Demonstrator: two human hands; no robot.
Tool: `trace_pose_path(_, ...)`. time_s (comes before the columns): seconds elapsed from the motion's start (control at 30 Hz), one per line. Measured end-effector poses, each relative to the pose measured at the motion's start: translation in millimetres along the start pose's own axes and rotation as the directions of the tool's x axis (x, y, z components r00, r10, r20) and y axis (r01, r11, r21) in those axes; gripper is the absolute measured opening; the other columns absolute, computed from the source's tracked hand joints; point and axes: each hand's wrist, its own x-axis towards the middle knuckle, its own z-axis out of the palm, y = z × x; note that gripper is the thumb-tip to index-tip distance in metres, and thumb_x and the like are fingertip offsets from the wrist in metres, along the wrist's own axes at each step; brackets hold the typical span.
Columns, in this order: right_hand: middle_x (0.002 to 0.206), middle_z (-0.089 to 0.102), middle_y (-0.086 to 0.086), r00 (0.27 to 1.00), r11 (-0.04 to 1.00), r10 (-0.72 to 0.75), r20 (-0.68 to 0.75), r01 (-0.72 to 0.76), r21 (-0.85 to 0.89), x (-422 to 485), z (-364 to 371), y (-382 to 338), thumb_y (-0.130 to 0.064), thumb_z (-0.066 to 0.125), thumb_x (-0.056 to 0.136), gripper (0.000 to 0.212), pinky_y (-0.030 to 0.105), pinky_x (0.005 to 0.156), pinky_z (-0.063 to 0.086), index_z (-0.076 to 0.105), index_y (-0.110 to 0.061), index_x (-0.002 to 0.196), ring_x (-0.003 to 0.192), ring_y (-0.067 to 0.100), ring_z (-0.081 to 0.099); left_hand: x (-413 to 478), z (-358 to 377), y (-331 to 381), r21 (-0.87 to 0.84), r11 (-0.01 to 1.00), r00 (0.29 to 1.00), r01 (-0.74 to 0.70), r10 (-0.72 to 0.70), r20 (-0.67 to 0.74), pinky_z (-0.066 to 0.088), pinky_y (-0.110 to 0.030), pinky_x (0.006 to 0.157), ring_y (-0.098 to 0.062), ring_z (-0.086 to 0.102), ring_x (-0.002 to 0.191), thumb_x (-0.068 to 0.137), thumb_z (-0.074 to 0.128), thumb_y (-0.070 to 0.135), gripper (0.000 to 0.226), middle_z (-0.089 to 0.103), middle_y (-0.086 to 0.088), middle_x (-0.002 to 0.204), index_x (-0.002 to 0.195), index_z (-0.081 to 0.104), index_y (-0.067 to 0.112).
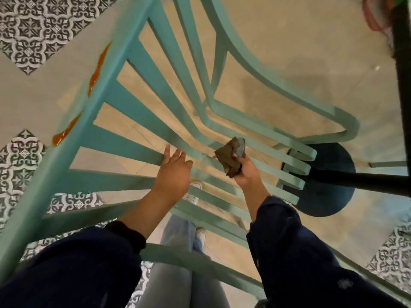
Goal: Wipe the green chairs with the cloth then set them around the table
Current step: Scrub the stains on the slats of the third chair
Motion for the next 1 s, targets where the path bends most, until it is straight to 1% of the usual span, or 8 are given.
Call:
trace_pose_path(0.13, 0.088, 0.074, 0.012, 0.997, 0.996, -0.078, 0.025, 0.077, 0.046, -57, -27, -30, -0.012, 0.046, 0.087, 0.032, 0.025, 0.055, 0.051, 0.048, -0.010, 0.120, 0.071, 0.023, 0.069, -20, -21, 3, -0.099, 0.994, 0.999, -0.036, 0.033, -0.028, -0.006, -0.044, 0.119, -0.021, 0.022, 0.144, 0.088, 0.047, 0.015, 0.053, 0.038, -0.004, 0.149, 0.140, 0.038, 0.021)
trace_pose_path(0.2, 0.107, 0.067, 0.022, 0.993, 0.994, -0.105, 0.049, 0.104, 0.039, -76, -32, -43, -0.026, 0.075, 0.063, 0.067, 0.026, 0.058, 0.053, 0.049, -0.007, 0.122, 0.083, 0.029, 0.065, -34, -35, 5, -0.165, 0.985, 0.997, -0.044, 0.034, -0.064, -0.002, -0.041, 0.120, -0.020, 0.032, 0.139, 0.088, 0.048, 0.012, 0.052, 0.045, -0.003, 0.145, 0.138, 0.041, 0.022)
trace_pose_path(0.27, 0.121, 0.057, 0.029, 0.984, 0.988, -0.148, 0.096, 0.144, 0.048, -102, -27, -60, -0.029, 0.080, 0.055, 0.090, 0.026, 0.060, 0.054, 0.042, -0.002, 0.133, 0.091, 0.031, 0.061, -51, -52, 9, -0.250, 0.966, 0.990, -0.069, 0.034, -0.139, 0.003, -0.037, 0.120, -0.020, 0.042, 0.132, 0.088, 0.048, 0.010, 0.050, 0.051, -0.004, 0.140, 0.135, 0.045, 0.022)
trace_pose_path(0.43, 0.096, 0.072, 0.016, 0.946, 0.974, -0.218, 0.241, 0.198, 0.106, -169, 27, -93, -0.025, 0.044, 0.080, 0.051, 0.020, 0.054, 0.049, 0.049, 0.001, 0.123, 0.070, 0.019, 0.067, -106, -93, 12, -0.371, 0.915, 0.950, -0.156, 0.036, -0.311, 0.010, -0.029, 0.119, -0.027, 0.053, 0.119, 0.092, 0.042, 0.008, 0.043, 0.060, -0.008, 0.129, 0.132, 0.051, 0.020)
trace_pose_path(0.6, 0.129, 0.050, 0.026, 0.896, 0.975, -0.220, 0.386, 0.189, 0.117, -224, 85, -107, -0.020, 0.044, 0.093, 0.046, 0.024, 0.057, 0.052, 0.043, 0.001, 0.134, 0.086, 0.023, 0.064, -166, -119, -11, -0.397, 0.882, 0.882, -0.254, 0.042, -0.470, 0.022, -0.032, 0.118, -0.023, 0.057, 0.112, 0.091, 0.045, 0.007, 0.038, 0.066, -0.006, 0.120, 0.124, 0.059, 0.020)
trace_pose_path(0.8, 0.100, 0.063, 0.017, 0.867, 0.936, -0.272, 0.418, 0.340, -0.097, -256, 133, -110, 0.003, 0.042, 0.091, 0.034, 0.023, 0.050, 0.050, 0.048, -0.001, 0.124, 0.077, 0.022, 0.063, -225, -141, -50, -0.389, 0.862, 0.731, -0.325, -0.032, -0.682, 0.048, -0.028, 0.082, -0.023, 0.066, 0.088, 0.082, 0.039, 0.013, 0.034, 0.072, -0.003, 0.095, 0.093, 0.072, 0.016)
trace_pose_path(0.93, 0.094, 0.065, 0.011, 0.823, 0.797, -0.471, 0.317, 0.551, -0.246, -260, 186, -122, 0.016, 0.050, 0.082, 0.037, 0.030, 0.071, 0.056, 0.053, -0.004, 0.114, 0.079, 0.018, 0.065, -239, -132, -76, -0.472, 0.845, 0.634, -0.251, -0.225, -0.740, 0.042, -0.028, 0.087, -0.018, 0.056, 0.095, 0.076, 0.056, 0.019, 0.017, 0.059, -0.001, 0.099, 0.092, 0.060, 0.020)
trace_pose_path(1.0, 0.093, 0.064, 0.009, 0.738, 0.618, -0.573, 0.357, 0.675, -0.402, -266, 220, -130, 0.018, 0.051, 0.079, 0.038, 0.024, 0.072, 0.053, 0.055, -0.003, 0.111, 0.076, 0.011, 0.064, -243, -122, -86, -0.566, 0.811, 0.632, -0.149, -0.362, -0.685, 0.038, -0.028, 0.093, -0.019, 0.049, 0.104, 0.069, 0.072, 0.020, 0.041, 0.053, -0.003, 0.110, 0.107, 0.055, 0.018)
